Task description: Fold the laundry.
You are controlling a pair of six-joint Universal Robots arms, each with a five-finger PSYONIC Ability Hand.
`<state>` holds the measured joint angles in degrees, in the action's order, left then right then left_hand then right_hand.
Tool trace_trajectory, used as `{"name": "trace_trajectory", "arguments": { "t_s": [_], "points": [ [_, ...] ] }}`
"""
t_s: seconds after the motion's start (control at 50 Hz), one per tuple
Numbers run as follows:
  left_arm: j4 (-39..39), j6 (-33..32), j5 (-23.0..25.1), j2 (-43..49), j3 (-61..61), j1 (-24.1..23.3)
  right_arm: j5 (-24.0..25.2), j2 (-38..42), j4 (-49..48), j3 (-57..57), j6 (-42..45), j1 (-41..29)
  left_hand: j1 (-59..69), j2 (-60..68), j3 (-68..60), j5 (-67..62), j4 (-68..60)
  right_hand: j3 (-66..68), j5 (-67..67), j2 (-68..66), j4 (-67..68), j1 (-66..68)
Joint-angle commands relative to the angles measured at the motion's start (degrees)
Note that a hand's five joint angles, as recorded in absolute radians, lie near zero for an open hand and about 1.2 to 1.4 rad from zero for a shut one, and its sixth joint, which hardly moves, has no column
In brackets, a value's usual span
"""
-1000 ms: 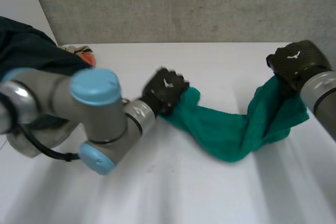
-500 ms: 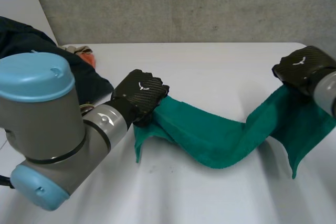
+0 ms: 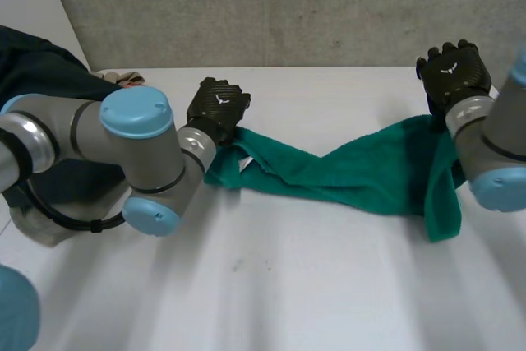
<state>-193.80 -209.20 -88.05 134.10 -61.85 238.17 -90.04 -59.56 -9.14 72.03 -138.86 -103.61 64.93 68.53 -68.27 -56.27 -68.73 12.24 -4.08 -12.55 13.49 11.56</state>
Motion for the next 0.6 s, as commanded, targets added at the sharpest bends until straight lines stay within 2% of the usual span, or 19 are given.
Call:
{"name": "trace_trajectory", "arguments": {
  "t_s": [0.02,0.1,0.16,0.24,0.4,0.52,0.56,0.58,0.6],
  "points": [
    [-0.08,0.02,0.25,-3.32,-6.18,0.19,9.17,-8.9,18.59,8.74,-2.19,2.53,15.07,11.47,-11.73,-13.73,-11.27,7.9,-6.06,-7.59,6.65,8.58],
    [-0.08,0.11,0.07,-3.58,-8.02,0.63,10.32,-9.17,23.98,10.67,-2.9,3.85,15.07,11.47,-11.73,-13.73,-11.27,14.32,-12.47,-14.0,13.07,15.0],
    [0.09,0.11,-0.02,-3.67,-9.08,1.07,10.59,-9.17,23.38,12.17,-3.25,3.94,15.07,11.47,-11.73,-13.73,-11.27,14.33,-12.49,-14.02,13.08,15.01],
    [0.27,0.11,-0.02,-4.72,-10.4,1.6,10.59,-8.82,19.96,14.19,-2.46,3.59,15.07,11.47,-11.73,-13.73,-11.27,15.5,-13.66,-15.19,14.25,16.18],
    [0.44,0.2,0.07,-6.31,-11.89,2.3,9.01,-0.4,8.45,14.11,-1.85,2.54,15.07,11.47,-11.73,-13.73,-11.27,16.01,-14.17,-15.7,14.76,16.7],
    [0.53,0.2,0.07,-6.4,-12.33,2.74,7.78,5.15,3.34,12.61,3.33,2.54,15.07,11.47,-11.73,-13.73,-11.27,17.01,-15.17,-16.7,15.76,17.69],
    [0.53,0.29,0.07,-6.4,-12.42,2.74,7.16,5.77,2.29,12.26,4.82,2.54,15.07,11.47,-11.73,-13.73,-11.27,28.21,-26.37,-27.9,26.96,28.89],
    [0.62,0.29,0.07,-6.4,-12.42,2.74,6.81,5.77,1.76,12.09,5.53,2.54,15.07,11.47,-11.73,-13.73,-11.27,41.44,-39.6,-41.13,40.19,42.13],
    [0.62,0.03,0.07,-6.4,-12.6,2.57,5.42,5.16,0.71,11.65,5.97,2.8,15.07,11.47,-11.73,-13.73,-11.27,67.5,-65.65,-67.18,66.25,68.18]
  ]
}}
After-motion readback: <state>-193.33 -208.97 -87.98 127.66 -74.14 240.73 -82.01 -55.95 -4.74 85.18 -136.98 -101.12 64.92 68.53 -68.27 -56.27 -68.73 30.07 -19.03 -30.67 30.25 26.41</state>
